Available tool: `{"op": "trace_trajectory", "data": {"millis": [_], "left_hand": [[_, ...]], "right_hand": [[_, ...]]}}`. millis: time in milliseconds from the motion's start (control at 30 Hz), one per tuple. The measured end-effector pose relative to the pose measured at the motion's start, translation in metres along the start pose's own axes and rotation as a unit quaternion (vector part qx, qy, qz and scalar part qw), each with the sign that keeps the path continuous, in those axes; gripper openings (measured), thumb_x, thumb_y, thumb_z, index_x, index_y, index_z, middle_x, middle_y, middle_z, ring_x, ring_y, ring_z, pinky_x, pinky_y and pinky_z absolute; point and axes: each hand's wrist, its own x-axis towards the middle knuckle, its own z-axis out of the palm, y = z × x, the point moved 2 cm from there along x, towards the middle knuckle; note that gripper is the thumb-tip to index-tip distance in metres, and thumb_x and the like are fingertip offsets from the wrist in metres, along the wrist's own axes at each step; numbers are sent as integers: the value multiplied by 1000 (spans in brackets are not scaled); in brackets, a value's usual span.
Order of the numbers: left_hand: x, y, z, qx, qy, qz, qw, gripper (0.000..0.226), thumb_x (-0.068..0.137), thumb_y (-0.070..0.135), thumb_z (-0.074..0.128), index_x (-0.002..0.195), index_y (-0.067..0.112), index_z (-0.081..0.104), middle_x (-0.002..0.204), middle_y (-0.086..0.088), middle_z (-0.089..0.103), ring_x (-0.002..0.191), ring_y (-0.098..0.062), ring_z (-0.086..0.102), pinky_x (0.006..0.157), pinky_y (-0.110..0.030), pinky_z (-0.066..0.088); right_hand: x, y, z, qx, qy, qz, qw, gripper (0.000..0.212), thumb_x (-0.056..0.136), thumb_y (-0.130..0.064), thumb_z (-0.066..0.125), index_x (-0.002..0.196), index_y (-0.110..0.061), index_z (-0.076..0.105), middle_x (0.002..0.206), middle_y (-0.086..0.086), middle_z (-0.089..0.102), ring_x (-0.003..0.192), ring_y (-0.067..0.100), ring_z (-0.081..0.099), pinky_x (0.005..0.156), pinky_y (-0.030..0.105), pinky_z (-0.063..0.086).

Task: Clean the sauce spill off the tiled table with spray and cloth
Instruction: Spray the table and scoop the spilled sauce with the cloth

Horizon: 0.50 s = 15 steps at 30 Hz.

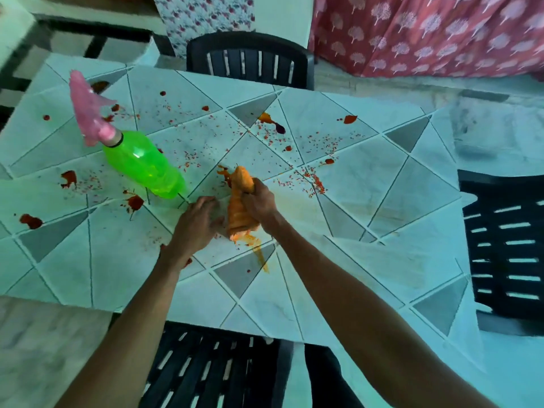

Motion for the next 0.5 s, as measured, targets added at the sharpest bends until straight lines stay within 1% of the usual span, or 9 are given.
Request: {"op": "trace_trajectory", "data": {"millis": [67,133,200,267,333,400,433,500], "left_hand": [[2,8,1,-1,7,-32,999,40,94,23,62,128,3,57,133,-15,51,117,-38,51,94,-48,47],[1,20,4,15,26,-59,998,32,89,19,66,117,3,59,123,-16,54,108,-39,55,86,-48,50],[2,32,7,33,50,-87,994,29,86,19,68,108,2,59,113,-18,55,99,-39,57,78,-47,50],[6,44,10,40,75,-118,989,30,86,22,68,104,0,58,108,-19,54,95,-39,57,75,-45,48],[11,52,13,35,94,-158,982,29,88,24,65,103,0,59,107,-19,54,95,-38,55,77,-45,46],[15,58,14,20,113,-192,975,27,89,23,63,104,0,60,108,-18,54,98,-36,54,79,-45,46],[16,60,15,13,123,-202,971,26,89,21,63,105,0,61,109,-17,54,99,-35,54,80,-45,46],[17,64,15,4,143,-213,967,22,90,17,60,106,1,62,110,-16,55,102,-34,54,80,-45,46]], "right_hand": [[1,-3,-16,-24,-30,-23,999,42,90,-10,51,132,-12,55,124,17,64,112,34,60,93,43,52],[-2,-1,-43,-38,-31,-48,998,42,86,-13,54,128,-12,57,118,15,66,108,34,61,92,45,52],[-5,3,-77,-42,-24,-66,997,38,88,-9,58,125,-14,59,110,7,67,103,30,62,89,44,53],[-9,11,-117,-33,-1,-73,997,36,88,-8,59,122,-19,61,103,1,65,98,25,63,86,41,53],[-12,20,-157,-44,31,-80,995,33,85,-17,60,118,-20,62,100,1,66,93,24,62,80,38,51],[-10,32,-189,-66,69,-76,993,37,79,-26,54,113,-17,62,97,2,65,87,24,59,73,31,43],[-6,38,-202,-74,93,-62,991,36,80,-26,53,113,-14,62,96,4,64,86,25,58,72,30,39],[4,52,-217,-80,138,-22,987,31,87,-23,54,114,-9,61,98,9,64,88,27,57,71,30,37]]}}
